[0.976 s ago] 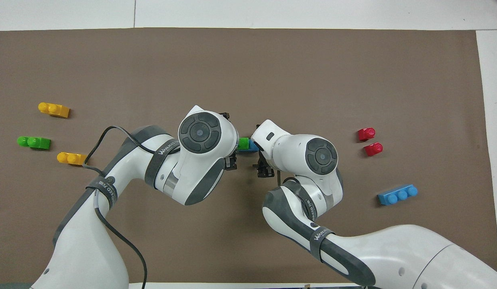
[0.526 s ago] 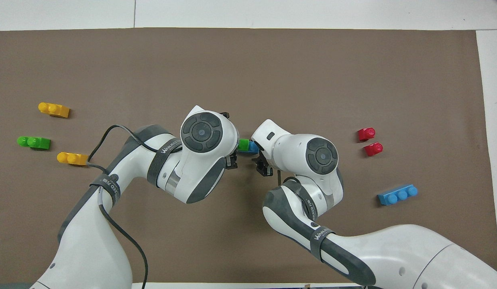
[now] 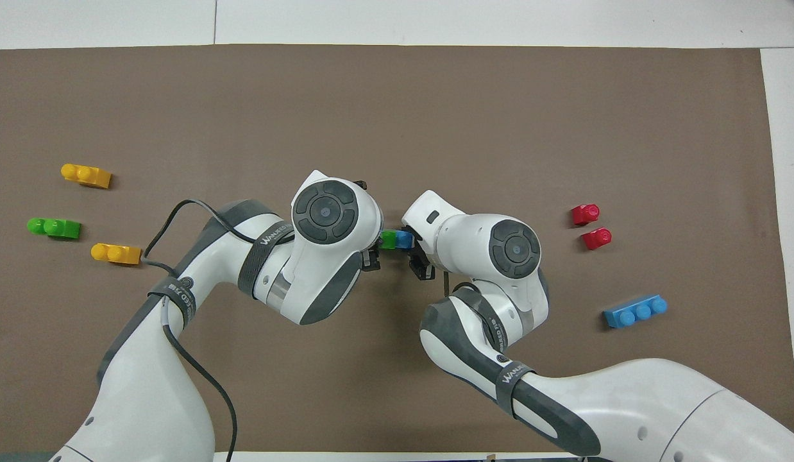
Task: Remove green block with left arm and hold with right
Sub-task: 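Grasp the green brick with the left gripper while the right gripper holds blue, then pull the green brick off with the left gripper while the right gripper holds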
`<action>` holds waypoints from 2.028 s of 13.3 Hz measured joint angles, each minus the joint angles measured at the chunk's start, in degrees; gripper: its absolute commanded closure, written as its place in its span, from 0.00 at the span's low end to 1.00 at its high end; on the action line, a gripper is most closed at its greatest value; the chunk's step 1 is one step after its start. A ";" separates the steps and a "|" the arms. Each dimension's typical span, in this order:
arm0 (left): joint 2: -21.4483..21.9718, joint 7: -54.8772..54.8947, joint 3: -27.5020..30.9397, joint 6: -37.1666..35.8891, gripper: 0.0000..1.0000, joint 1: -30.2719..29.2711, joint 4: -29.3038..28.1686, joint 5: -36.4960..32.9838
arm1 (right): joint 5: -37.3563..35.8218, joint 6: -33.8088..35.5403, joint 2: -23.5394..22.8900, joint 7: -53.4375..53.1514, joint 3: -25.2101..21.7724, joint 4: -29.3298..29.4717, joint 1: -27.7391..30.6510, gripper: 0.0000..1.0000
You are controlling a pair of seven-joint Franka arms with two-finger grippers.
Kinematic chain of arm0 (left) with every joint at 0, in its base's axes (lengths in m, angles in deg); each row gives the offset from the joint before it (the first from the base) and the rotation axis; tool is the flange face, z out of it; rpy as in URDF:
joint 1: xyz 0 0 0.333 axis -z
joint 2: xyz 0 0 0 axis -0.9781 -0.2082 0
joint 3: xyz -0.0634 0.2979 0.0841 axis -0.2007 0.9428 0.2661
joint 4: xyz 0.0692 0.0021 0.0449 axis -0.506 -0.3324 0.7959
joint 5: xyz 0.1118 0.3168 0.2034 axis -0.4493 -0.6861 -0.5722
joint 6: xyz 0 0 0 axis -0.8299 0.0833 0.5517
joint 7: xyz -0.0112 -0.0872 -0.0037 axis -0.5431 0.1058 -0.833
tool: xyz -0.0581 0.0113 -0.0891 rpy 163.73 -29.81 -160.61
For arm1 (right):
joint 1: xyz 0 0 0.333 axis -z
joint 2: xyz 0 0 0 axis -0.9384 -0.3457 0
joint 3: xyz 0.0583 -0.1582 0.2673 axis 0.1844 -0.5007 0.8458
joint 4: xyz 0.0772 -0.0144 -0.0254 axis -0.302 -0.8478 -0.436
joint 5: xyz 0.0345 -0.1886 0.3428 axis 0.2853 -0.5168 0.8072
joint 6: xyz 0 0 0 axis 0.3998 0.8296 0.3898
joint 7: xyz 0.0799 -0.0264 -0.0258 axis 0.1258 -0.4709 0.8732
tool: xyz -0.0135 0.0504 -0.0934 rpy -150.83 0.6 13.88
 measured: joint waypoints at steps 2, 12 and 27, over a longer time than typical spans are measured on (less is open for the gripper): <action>0.00 -0.10 0.02 0.00 0.00 0.32 0.00 0.00 | 0.00 0.00 0.00 0.00 0.00 0.01 0.00 0.61; -0.07 -0.24 -0.02 -1.12 0.15 0.65 -0.09 -0.10 | 0.00 0.00 -0.02 -0.01 0.00 0.02 0.00 0.61; 4.46 -0.09 0.74 -2.66 1.00 0.02 -0.76 -0.16 | 0.00 -0.63 -0.33 -0.02 -0.12 0.59 0.09 0.61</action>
